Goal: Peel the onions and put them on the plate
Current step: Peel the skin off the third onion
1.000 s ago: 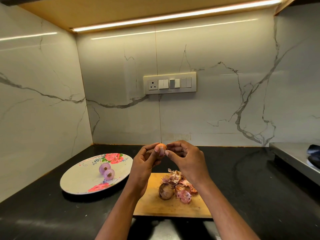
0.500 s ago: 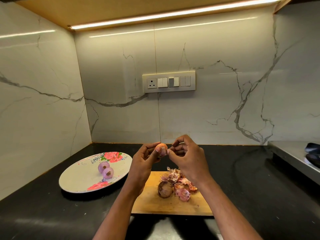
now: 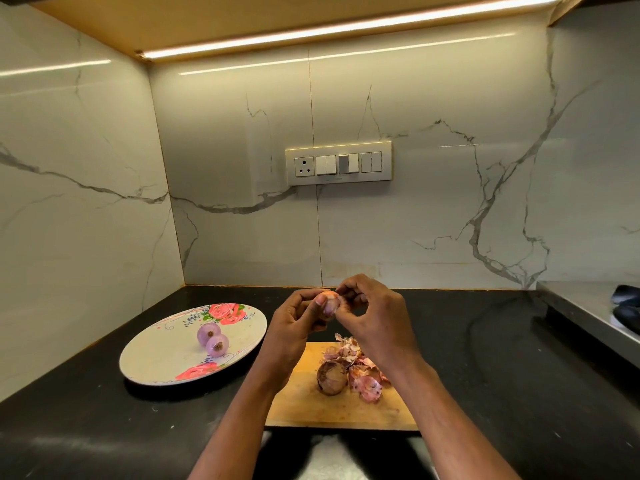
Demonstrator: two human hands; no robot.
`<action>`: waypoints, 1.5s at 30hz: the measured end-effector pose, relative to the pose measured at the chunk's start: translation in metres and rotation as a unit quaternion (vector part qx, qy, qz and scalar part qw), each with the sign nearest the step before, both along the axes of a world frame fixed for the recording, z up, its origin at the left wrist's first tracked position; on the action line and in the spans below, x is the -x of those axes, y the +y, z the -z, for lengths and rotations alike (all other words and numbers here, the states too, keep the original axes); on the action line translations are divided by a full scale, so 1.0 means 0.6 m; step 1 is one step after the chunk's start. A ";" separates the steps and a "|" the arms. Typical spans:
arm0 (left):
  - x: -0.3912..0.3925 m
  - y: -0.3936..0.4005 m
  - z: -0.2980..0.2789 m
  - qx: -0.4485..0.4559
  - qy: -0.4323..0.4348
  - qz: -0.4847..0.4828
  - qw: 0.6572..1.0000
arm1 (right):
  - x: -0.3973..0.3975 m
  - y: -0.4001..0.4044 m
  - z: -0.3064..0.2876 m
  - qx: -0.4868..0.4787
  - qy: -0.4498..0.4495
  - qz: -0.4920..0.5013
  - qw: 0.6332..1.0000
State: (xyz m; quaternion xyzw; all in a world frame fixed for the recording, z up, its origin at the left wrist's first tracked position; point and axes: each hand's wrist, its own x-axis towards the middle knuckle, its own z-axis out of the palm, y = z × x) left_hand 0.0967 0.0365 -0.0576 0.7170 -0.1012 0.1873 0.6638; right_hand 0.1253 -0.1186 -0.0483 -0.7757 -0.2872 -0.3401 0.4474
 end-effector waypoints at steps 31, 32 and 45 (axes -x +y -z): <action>0.004 -0.001 -0.004 0.051 0.042 0.015 0.998 | -0.025 -0.031 0.014 0.003 0.153 -0.009 0.988; 0.003 -0.001 -0.003 0.052 0.041 0.012 0.998 | -0.022 -0.028 0.011 0.009 0.137 -0.012 0.991; -0.004 0.001 0.002 0.029 0.050 -0.012 0.998 | -0.004 -0.012 0.004 0.022 0.037 -0.034 0.999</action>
